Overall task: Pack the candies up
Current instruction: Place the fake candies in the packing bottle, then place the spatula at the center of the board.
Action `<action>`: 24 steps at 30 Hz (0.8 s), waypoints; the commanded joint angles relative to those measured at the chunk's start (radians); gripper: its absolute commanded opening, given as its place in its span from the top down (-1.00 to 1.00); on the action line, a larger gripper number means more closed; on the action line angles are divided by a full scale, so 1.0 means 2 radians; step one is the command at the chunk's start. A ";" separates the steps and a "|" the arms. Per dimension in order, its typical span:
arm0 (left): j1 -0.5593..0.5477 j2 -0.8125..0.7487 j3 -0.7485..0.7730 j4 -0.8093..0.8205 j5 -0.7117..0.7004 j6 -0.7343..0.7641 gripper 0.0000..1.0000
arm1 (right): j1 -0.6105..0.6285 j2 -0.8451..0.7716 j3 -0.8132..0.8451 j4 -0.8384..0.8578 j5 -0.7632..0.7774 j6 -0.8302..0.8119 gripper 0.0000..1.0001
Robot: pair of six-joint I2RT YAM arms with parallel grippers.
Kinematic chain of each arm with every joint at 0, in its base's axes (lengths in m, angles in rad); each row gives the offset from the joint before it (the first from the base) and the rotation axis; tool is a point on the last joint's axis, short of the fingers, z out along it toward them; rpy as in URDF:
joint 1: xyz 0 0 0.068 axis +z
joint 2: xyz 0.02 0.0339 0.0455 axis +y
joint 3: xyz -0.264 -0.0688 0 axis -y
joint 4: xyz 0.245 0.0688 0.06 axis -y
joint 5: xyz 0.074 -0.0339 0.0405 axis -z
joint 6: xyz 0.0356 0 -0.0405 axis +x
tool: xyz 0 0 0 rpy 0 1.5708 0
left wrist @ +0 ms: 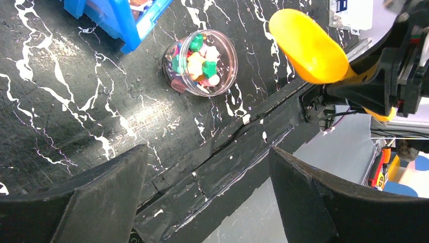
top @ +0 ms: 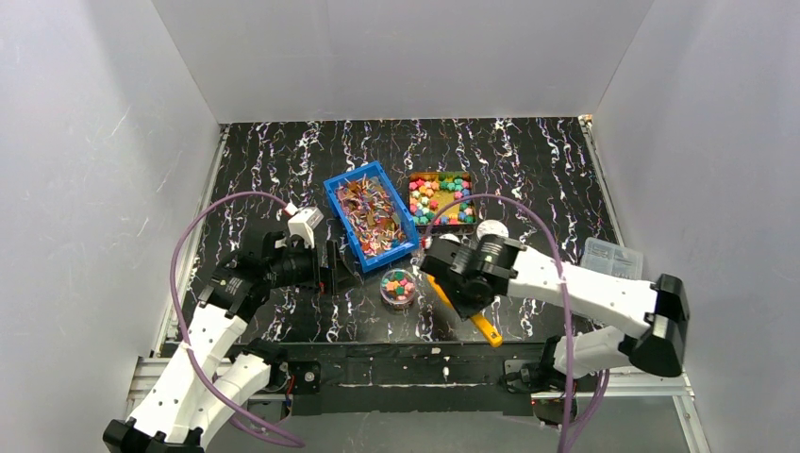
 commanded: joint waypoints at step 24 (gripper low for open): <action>-0.001 0.009 0.003 -0.007 0.006 0.007 -0.73 | -0.131 -0.145 -0.155 0.154 0.315 0.129 0.97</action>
